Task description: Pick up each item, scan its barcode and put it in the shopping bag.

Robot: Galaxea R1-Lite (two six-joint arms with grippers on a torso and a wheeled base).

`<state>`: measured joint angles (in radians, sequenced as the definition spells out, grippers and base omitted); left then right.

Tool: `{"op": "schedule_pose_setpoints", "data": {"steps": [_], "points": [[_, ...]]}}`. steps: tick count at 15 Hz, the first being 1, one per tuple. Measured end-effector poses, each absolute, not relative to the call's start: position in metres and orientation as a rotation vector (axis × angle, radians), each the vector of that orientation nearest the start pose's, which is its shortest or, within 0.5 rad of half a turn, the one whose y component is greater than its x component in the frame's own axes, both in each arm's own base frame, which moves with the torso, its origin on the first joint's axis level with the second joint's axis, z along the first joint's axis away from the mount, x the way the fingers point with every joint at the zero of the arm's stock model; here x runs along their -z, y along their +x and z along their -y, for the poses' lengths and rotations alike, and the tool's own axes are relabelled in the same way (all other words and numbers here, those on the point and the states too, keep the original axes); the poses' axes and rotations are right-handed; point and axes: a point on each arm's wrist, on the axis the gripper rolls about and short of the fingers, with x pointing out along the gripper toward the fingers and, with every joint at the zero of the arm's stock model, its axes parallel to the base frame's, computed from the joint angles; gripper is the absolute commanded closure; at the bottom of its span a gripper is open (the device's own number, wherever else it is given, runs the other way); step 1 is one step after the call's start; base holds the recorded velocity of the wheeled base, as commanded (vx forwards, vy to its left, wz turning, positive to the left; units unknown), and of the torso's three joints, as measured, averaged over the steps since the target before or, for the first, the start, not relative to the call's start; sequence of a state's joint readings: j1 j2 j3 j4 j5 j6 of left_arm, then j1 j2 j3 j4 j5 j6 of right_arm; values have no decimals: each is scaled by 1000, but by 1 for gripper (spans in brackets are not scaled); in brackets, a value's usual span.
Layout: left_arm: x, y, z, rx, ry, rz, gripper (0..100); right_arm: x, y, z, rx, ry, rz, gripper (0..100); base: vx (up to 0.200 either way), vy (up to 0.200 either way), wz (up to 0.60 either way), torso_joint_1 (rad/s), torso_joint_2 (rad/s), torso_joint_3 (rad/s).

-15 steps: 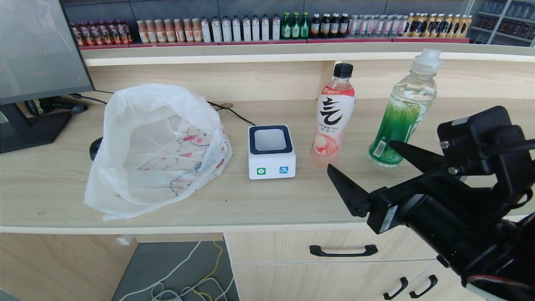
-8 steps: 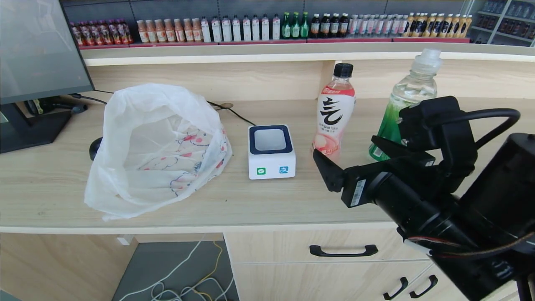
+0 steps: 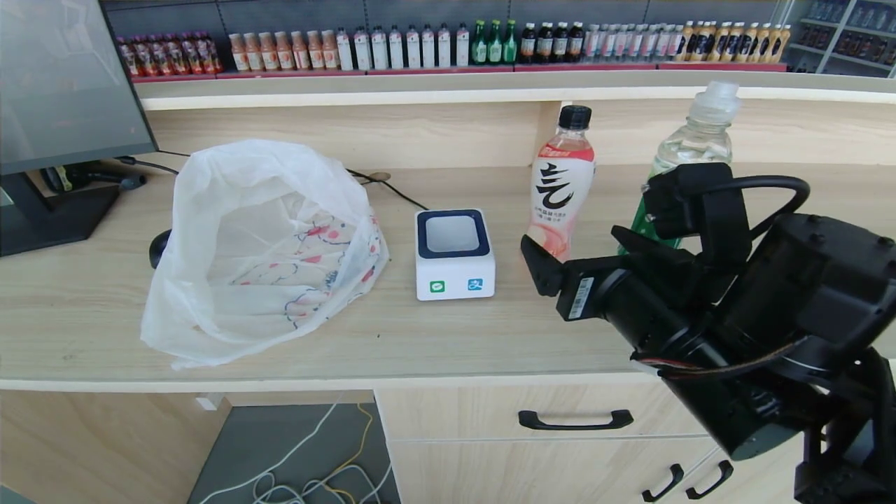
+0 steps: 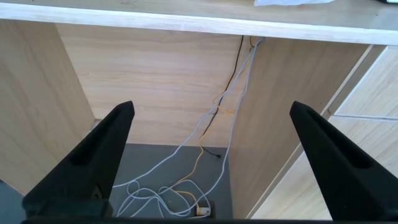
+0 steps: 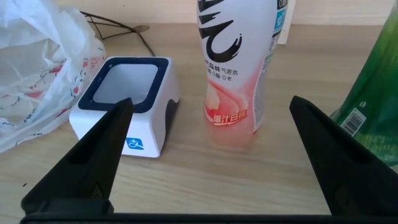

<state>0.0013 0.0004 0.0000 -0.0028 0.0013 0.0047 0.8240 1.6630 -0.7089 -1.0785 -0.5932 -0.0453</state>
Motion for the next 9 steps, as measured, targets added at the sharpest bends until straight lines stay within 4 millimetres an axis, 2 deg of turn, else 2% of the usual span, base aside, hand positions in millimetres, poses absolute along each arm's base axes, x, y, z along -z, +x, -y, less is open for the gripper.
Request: {"op": "schedule_pose_setpoints", "data": {"steps": [9], "points": [[-76, -23, 0, -2, 4, 2, 0, -205, 251, -207, -125, 5, 166, 0, 0, 0, 0, 0, 0, 0]]}}
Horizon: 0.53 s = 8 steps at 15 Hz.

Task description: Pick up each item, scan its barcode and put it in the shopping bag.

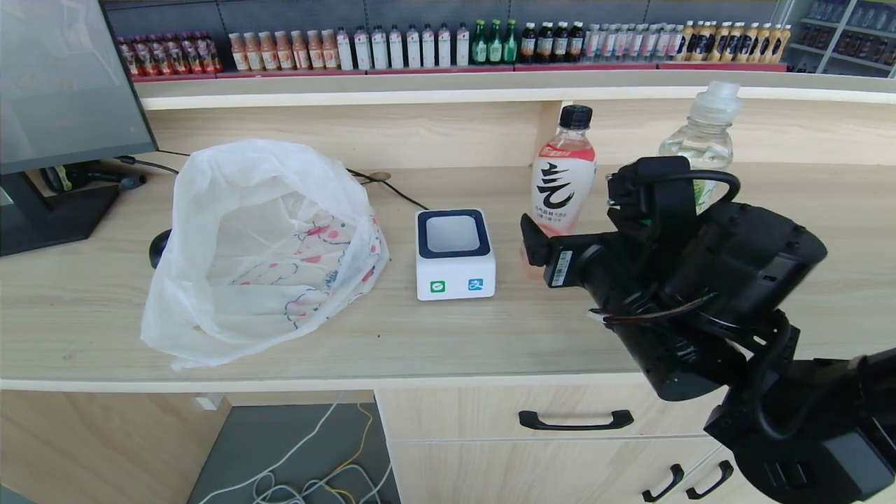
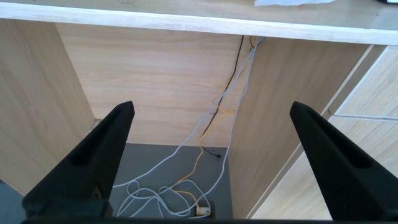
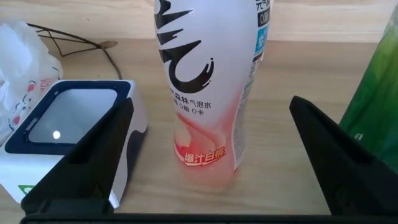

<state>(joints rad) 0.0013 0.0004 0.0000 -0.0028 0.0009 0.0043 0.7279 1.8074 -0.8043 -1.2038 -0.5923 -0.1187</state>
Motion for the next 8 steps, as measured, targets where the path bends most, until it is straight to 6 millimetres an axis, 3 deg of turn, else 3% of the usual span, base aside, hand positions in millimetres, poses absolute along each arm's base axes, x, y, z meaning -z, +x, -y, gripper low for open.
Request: {"op": "schedule_pose_setpoints", "data": {"steps": [8], "points": [[-76, -23, 0, -3, 5, 2, 0, -200, 275, -216, -120, 1, 177, 0, 0, 0, 0, 0, 0, 0]]}}
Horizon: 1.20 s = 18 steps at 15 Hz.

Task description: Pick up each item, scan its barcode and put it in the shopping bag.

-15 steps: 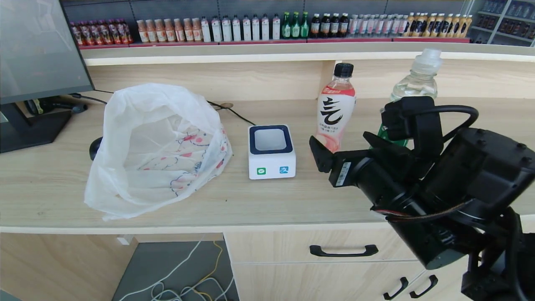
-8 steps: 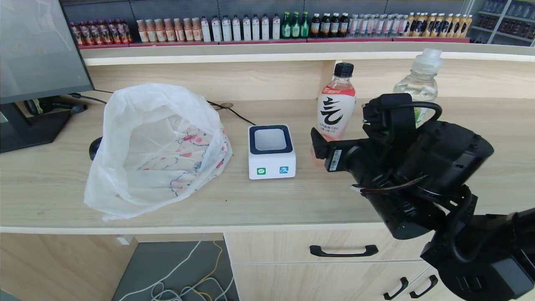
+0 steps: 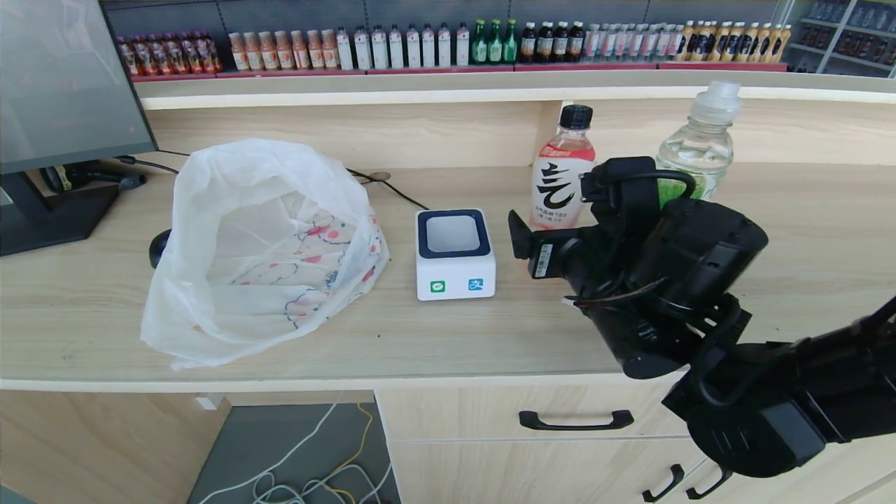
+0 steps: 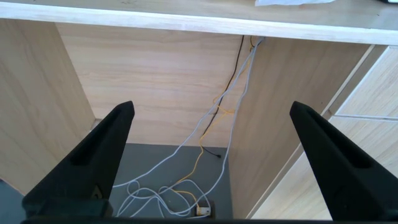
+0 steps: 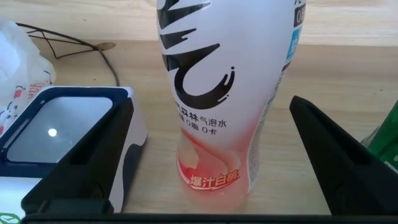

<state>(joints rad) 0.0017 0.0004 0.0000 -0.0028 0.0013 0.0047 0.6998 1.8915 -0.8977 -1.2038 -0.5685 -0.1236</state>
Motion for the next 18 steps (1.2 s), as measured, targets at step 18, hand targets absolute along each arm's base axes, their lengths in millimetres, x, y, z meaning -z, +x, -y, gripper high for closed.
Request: {"op": "schedule_pose_setpoints", "data": {"steps": [18], "points": [[-76, -23, 0, -2, 5, 2, 0, -205, 323, -211, -100, 2, 240, 0, 0, 0, 0, 0, 0, 0]]}}
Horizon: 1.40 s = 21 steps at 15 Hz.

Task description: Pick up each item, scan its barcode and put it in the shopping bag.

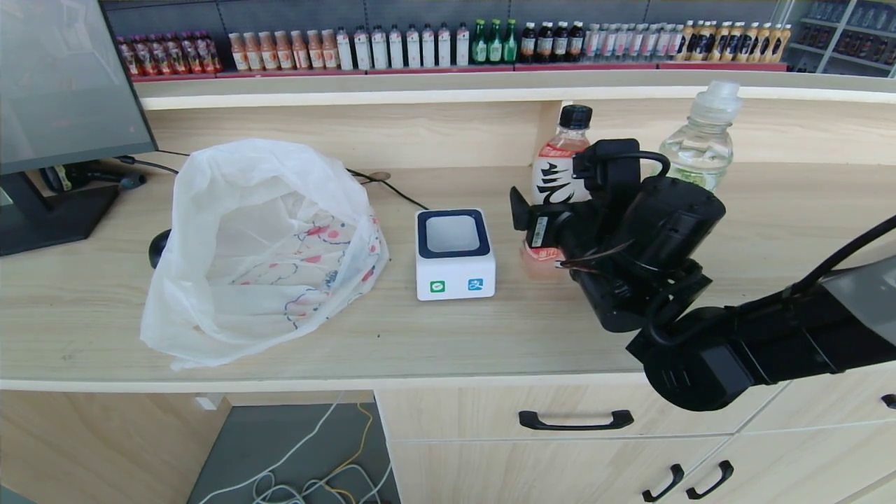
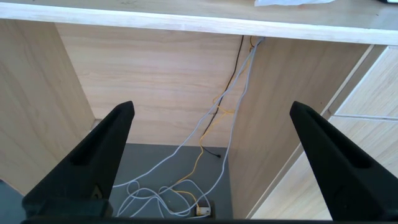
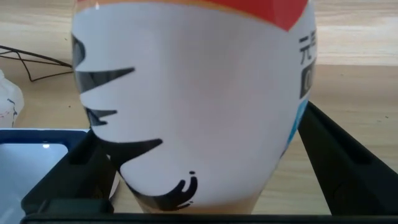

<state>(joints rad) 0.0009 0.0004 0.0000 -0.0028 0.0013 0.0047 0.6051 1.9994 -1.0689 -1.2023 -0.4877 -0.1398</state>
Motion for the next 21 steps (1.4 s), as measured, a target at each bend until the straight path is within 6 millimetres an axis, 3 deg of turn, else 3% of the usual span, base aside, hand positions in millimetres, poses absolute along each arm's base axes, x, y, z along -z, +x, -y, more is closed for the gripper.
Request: {"op": "schedule_pose_setpoints", "data": {"steps": [7, 8, 21], "points": [[-76, -23, 0, -3, 5, 2, 0, -203, 326, -212, -99, 4, 239, 0, 0, 0, 0, 0, 0, 0], [-76, -23, 0, -3, 4, 2, 0, -203, 326, -212, -99, 5, 239, 100, 0, 0, 0, 0, 0, 0], [-76, -23, 0, -3, 5, 2, 0, -211, 324, -211, -92, 28, 285, 100, 0, 0, 0, 0, 0, 0]]}}
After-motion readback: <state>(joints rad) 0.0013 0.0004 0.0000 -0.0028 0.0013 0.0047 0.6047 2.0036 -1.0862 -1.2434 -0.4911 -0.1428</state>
